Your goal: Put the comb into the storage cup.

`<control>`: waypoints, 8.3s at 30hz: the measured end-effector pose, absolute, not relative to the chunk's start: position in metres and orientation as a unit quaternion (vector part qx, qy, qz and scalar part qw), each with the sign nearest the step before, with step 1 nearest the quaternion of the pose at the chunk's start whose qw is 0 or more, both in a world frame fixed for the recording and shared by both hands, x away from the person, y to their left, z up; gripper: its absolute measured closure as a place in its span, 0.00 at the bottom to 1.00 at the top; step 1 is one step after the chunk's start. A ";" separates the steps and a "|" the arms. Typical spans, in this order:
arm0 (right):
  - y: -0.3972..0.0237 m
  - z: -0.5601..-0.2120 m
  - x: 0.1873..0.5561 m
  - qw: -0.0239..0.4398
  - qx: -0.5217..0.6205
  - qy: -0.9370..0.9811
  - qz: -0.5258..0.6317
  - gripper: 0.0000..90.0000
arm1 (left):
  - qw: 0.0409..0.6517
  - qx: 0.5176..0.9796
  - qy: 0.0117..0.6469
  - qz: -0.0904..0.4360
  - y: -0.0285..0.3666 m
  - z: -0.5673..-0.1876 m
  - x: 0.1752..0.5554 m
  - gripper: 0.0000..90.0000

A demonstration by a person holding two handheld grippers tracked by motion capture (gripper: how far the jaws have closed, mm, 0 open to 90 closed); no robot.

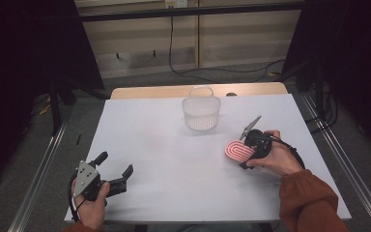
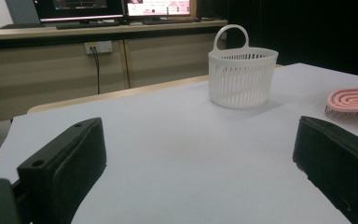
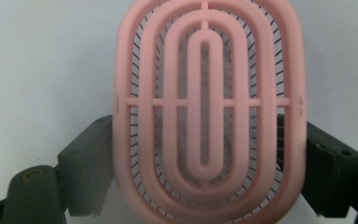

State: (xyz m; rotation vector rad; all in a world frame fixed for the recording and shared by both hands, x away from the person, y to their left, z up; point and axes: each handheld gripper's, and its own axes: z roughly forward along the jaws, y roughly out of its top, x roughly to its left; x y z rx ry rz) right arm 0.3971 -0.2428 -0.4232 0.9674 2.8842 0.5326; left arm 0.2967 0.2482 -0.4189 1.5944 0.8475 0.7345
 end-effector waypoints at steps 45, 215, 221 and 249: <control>-0.243 -0.421 0.397 0.029 0.338 0.929 0.147 0.22 | 0.559 0.679 0.361 0.309 0.248 -0.419 0.298 0.03; -0.202 -0.283 0.447 0.277 0.338 0.665 0.606 0.22 | 0.575 0.669 0.364 0.299 0.248 -0.418 0.297 0.02; -0.198 -0.280 0.453 0.279 0.343 0.662 0.606 0.21 | 0.579 0.665 0.364 0.301 0.248 -0.418 0.296 0.02; -0.174 -0.282 0.492 0.293 0.334 0.663 0.603 0.21 | 0.583 0.663 0.365 0.295 0.248 -0.418 0.296 0.02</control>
